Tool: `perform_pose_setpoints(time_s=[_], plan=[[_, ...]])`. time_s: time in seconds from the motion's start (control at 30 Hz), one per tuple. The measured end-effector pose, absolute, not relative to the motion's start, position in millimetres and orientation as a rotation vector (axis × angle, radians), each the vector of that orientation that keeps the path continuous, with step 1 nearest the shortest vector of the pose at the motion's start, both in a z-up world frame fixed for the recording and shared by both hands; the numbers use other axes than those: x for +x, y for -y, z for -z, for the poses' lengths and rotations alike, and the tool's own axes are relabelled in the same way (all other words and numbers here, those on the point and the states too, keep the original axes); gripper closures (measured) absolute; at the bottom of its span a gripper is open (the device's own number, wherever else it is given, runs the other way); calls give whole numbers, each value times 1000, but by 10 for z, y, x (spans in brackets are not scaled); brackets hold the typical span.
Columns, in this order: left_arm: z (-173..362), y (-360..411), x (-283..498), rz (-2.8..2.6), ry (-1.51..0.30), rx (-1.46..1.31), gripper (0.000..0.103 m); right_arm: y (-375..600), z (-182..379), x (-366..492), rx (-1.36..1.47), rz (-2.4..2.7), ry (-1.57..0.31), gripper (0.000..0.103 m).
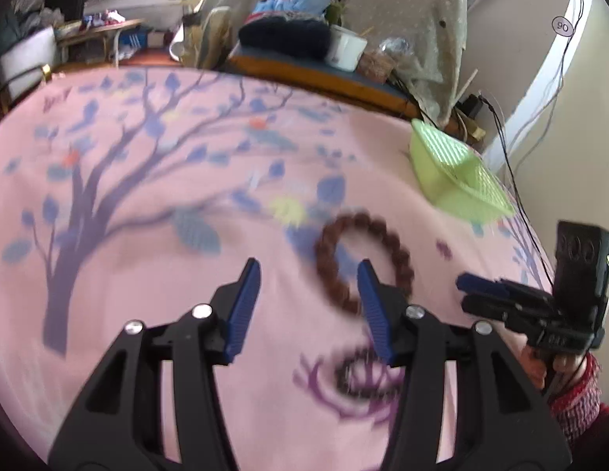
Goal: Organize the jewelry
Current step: 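Grasp the dark bead bracelet with the left gripper and drop it into the tray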
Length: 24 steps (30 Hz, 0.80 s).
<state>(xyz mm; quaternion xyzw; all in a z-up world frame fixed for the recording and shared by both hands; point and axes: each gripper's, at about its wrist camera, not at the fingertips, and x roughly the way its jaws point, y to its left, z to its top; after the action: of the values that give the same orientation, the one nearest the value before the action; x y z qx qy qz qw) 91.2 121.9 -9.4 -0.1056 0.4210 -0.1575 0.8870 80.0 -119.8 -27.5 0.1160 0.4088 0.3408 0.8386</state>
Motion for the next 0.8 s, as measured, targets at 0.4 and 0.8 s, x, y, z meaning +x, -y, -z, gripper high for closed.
perform_pose_setpoints(time_s=[0.4,0.8], plan=[[325,-839,457,378,-929,-19,74,443,287,415,-161,-766,-866,103],[343,-250,623,527,-963,17,95,907,306,474,-108,-664,-845,103]])
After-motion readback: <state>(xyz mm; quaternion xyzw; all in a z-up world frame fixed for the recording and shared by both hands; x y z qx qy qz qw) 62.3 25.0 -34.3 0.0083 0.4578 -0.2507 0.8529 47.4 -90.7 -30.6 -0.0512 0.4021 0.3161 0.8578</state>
